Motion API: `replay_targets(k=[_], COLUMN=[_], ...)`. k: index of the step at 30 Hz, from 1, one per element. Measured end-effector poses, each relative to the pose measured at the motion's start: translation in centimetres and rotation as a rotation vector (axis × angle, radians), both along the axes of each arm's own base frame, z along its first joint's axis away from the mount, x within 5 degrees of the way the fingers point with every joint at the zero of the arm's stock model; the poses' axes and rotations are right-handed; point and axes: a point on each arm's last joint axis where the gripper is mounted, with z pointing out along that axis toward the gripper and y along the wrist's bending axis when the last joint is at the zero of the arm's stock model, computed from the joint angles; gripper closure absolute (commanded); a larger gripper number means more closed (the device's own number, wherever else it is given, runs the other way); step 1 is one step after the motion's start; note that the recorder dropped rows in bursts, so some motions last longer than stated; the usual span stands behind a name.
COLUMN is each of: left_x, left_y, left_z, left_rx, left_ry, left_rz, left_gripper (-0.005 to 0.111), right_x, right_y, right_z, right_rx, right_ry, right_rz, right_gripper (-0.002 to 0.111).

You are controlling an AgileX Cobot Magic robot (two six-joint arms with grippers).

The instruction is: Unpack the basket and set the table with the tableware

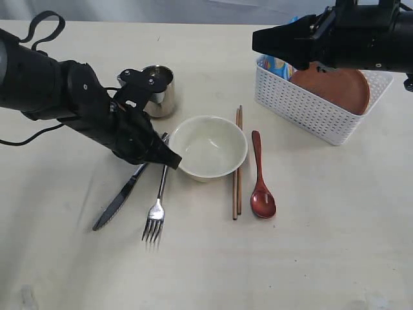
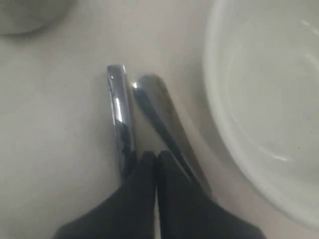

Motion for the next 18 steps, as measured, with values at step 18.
replay_targets(k=[18], left_x=[0.8], left_y=[0.0], left_z=[-1.0], left_rx=[-0.001], left_ry=[-0.041], left_rz=[0.061], left_gripper=[0.107], right_x=[0.0], right_y=[0.0], right_z=[0.0], right_rx=[0.001], right_ry=[0.002], right_rz=[-0.001], right_gripper=[0.062])
